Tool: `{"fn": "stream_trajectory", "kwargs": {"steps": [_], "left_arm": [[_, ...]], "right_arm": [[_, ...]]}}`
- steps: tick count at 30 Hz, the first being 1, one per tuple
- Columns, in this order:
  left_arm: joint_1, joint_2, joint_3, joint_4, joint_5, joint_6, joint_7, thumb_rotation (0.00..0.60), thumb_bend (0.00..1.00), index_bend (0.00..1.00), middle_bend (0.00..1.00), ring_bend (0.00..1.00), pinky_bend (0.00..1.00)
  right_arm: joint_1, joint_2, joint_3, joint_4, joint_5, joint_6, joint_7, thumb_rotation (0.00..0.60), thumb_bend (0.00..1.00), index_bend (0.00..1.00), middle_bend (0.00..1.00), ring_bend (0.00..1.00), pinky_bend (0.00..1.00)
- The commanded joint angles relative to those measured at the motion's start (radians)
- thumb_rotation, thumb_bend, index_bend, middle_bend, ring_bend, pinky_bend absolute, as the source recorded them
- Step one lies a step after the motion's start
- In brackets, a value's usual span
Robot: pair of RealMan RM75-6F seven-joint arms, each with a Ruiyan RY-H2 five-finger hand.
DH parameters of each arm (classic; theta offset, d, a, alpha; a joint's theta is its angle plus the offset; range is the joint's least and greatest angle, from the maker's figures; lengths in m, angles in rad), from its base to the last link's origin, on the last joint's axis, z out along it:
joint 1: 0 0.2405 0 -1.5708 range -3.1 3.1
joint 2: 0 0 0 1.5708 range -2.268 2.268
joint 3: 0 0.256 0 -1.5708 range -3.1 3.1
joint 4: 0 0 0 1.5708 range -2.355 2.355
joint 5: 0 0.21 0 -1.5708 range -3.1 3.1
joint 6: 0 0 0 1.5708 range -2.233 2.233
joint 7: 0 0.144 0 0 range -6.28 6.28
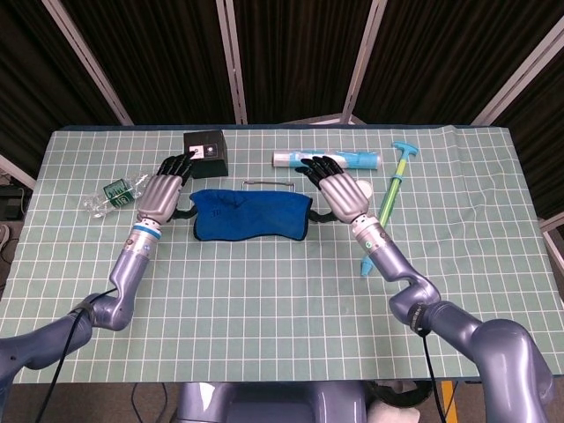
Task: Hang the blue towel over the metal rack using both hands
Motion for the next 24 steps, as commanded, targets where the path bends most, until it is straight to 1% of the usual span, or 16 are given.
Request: {"fn": "stream_trajectory", "kwargs": {"steps": [1,5,8,11,15,18,21,24], "left_arm": [[0.026,0.037,0.006,-0.044,-0.002,0.018,0.008,0.600,0.23,0.00,0.00,0.00,0.00],[0.077,0.110,0.017,-0.137,0.000,0.060,0.017,0.600,0.23,0.00,0.00,0.00,0.00],[0.123,0.181,0.026,-0.230,-0.003,0.097,0.040,0.600,0.23,0.00,0.00,0.00,0.00],[0.175,0.260,0.043,-0.341,0.008,0.151,0.071,0.600,0.23,0.00,0.00,0.00,0.00],[0.260,0.371,0.082,-0.507,0.044,0.248,0.117,0.600,0.23,0.00,0.00,0.00,0.00],[0.318,0.432,0.110,-0.614,0.063,0.316,0.162,0.600,0.23,0.00,0.00,0.00,0.00],[0.399,0.493,0.158,-0.737,0.094,0.416,0.232,0.600,0.23,0.00,0.00,0.00,0.00],[0.467,0.535,0.205,-0.818,0.129,0.490,0.282,0.600,0.23,0.00,0.00,0.00,0.00]], "right_arm": [[-0.025,0.044,-0.001,-0.070,0.010,0.015,-0.062,0.600,0.03,0.05,0.00,0.00,0.00],[-0.074,0.116,-0.009,-0.187,0.016,0.060,-0.131,0.600,0.01,0.04,0.00,0.00,0.00],[-0.125,0.191,-0.022,-0.295,0.025,0.094,-0.191,0.600,0.00,0.02,0.00,0.00,0.00],[-0.192,0.265,-0.042,-0.400,0.015,0.164,-0.224,0.600,0.00,0.01,0.00,0.00,0.00],[-0.299,0.364,-0.094,-0.513,-0.036,0.288,-0.240,0.600,0.00,0.01,0.00,0.00,0.00],[-0.363,0.418,-0.126,-0.571,-0.069,0.362,-0.241,0.600,0.00,0.01,0.00,0.00,0.00],[-0.449,0.471,-0.166,-0.629,-0.089,0.442,-0.239,0.600,0.00,0.01,0.00,0.00,0.00],[-0.516,0.501,-0.201,-0.655,-0.106,0.497,-0.237,0.600,0.00,0.01,0.00,0.00,0.00]]}}
